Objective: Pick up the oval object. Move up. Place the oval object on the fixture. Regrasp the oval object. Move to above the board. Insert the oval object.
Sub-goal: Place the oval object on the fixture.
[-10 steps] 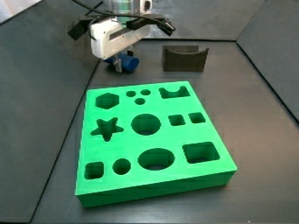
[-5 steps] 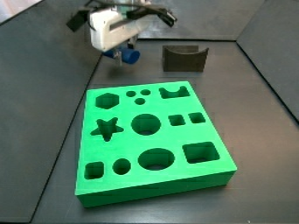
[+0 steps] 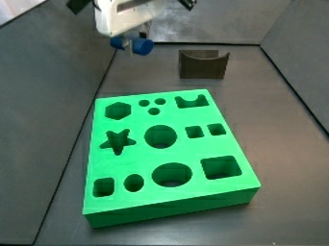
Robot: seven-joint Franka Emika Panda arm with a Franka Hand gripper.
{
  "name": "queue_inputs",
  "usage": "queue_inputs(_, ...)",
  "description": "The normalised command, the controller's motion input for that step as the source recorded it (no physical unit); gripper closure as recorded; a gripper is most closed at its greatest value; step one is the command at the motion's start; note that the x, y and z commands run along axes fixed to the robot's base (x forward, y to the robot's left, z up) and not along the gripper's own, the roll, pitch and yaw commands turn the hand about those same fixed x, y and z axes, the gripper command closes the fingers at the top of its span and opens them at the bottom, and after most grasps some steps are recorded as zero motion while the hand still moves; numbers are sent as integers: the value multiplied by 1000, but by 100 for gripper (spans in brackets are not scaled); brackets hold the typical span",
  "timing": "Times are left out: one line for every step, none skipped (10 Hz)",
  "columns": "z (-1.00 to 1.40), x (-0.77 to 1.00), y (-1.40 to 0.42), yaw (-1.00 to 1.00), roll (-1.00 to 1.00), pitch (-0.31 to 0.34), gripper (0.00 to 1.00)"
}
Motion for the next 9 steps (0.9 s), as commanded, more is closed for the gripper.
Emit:
queue_inputs(1000,-9,4,-7,20,17,100)
queue_inputs(1000,-15,6,-9,26,22,100)
queue_inputs(1000,-19,10,-15,39,24,100)
queue_inputs(1000,-23,13,-19,47,29,100)
queue_inputs(1000,-26,16,-20,55,36,100)
queue_inputs(881,-22,16,-19,61,41,100)
queue_inputs(671,-14,17,-17,69,52,100)
queue_inputs(514,-7,17,-13,73,62,100)
queue_inputs(356,1,15,-7,75,70,100)
